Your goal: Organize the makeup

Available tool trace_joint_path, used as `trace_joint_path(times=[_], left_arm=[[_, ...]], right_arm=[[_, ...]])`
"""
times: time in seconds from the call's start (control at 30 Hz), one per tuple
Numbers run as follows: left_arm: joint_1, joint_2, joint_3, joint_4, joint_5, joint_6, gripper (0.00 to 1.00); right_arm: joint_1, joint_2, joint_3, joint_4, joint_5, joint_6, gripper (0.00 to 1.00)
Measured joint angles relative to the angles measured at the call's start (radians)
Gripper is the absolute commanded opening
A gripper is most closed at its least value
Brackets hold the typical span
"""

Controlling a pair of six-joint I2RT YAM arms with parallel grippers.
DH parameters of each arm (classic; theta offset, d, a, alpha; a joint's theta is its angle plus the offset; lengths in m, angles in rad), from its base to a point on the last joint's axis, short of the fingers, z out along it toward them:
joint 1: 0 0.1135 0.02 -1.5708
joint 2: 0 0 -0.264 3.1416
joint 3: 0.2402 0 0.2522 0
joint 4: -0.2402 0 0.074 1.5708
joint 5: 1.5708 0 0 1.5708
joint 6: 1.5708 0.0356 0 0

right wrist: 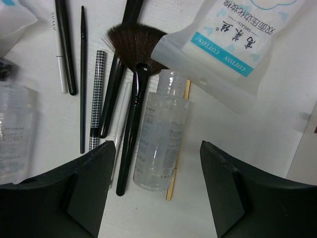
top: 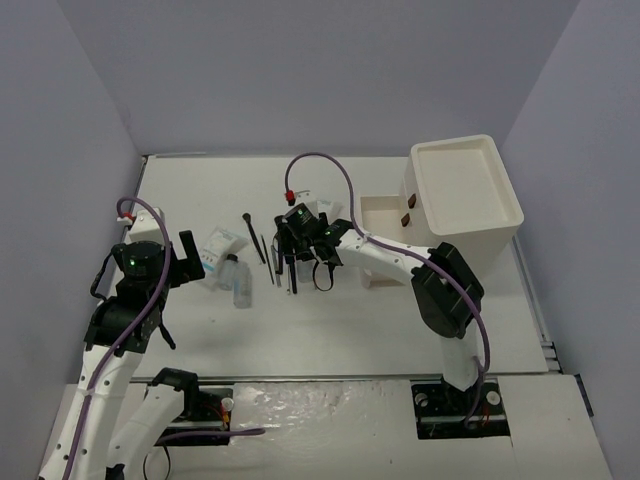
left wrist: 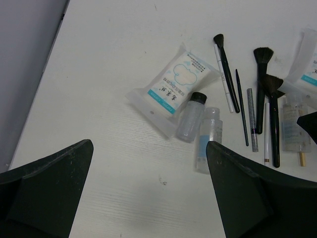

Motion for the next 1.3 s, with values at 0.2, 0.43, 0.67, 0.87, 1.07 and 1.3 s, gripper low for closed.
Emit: trace_joint_path(times=[0.2,0.43,0.67,0.87,1.07,1.3], left_arm=[[0.004,0.000,0.000,-0.001,0.004,0.000,0.97],[0.005,0.003,0.000,-0.001,0.006,-0.001,0.97],[0.005,0.005,0.000,-0.001,0.006,-0.002,0.97],[0.006,0.007,0.000,-0.001,0.009,-0.003,0.97],[0.009,0.010,0.000,-0.002,0.011,-0.003,0.97],[0.010,0.012,0.000,-0.002,0.014,-0.003,0.97]], right_arm=[[-0.021,0.063,-0.022,0.055,-0.011,0.022,0.62],[-0.024,0.109,-0.039,0.078,-0.025,0.023,0.37],[-0.023,0.108,-0.047,0.096,-0.032,0.016,0.09],[-0.027,0.023,-0.080,0.076,-0.034,-0.011,0.03],[-0.104,-0.190,-0.090,0.047,-0.022,-0.076,0.02],[-0.320,-0.319,-0.123,0.035,0.027,-0.199,0.04]])
